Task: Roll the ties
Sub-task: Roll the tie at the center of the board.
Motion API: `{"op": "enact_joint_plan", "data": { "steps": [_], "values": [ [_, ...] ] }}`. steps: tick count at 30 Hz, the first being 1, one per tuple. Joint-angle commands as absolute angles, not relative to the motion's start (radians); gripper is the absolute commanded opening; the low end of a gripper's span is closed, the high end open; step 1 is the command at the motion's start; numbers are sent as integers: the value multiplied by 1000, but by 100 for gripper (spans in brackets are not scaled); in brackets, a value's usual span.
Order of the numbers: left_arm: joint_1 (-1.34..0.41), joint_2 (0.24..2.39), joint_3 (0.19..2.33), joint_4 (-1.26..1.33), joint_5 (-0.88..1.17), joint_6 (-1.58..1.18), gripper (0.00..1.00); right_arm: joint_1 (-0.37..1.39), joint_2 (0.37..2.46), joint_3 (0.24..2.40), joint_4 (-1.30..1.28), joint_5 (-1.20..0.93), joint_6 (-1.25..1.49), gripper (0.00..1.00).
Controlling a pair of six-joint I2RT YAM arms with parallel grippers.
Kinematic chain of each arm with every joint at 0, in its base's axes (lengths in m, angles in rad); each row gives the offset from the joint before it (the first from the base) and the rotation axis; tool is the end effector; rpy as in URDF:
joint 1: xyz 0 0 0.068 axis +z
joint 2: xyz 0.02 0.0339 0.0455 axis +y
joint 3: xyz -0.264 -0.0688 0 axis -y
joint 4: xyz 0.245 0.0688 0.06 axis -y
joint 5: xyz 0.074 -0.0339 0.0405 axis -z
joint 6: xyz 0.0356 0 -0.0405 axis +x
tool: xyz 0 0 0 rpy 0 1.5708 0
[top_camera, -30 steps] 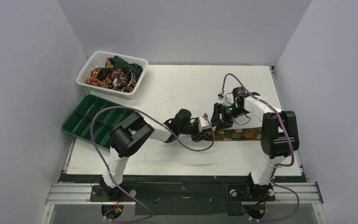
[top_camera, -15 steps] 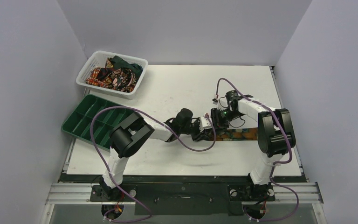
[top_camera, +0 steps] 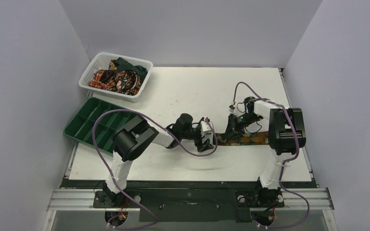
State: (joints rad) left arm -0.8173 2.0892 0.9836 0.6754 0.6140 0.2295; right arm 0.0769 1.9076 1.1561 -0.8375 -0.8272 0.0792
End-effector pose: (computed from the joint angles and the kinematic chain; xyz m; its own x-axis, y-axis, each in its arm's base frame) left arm 0.2642 -0.3116 0.1078 -0.0608 0.3365 -0.9397 0.9943 0.1035 -0.0272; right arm 0.3225 0.0511 0.1412 -0.9968 -0.0231 0.0764 0.0403 0.6799 0.7322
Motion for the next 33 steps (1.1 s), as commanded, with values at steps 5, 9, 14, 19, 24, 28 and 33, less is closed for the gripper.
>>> {"op": "enact_joint_plan", "data": {
  "steps": [5, 9, 14, 19, 24, 28, 33],
  "values": [
    [-833, 2139, 1014, 880, 670, 119, 81, 75, 1992, 1172, -827, -472, 0, 0],
    [-844, 2168, 1036, 946, 659, 85, 82, 98, 2004, 1191, -821, -421, 0, 0],
    [-855, 2201, 1060, 989, 659, 82, 84, 158, 2038, 1225, -843, -387, -3, 0],
    [-857, 2217, 1064, 1013, 648, 72, 82, 196, 2045, 1239, -852, -393, -22, 0],
    [-857, 2221, 1071, 989, 666, 72, 63, 216, 2040, 1240, -831, -443, -3, 0],
    [-857, 2206, 1067, 903, 607, 18, 34, 209, 2013, 1232, -774, -549, 74, 0],
    [-853, 2162, 1010, 719, 541, 22, 25, 155, 1938, 1217, -735, -673, 138, 4]
  ]
}}
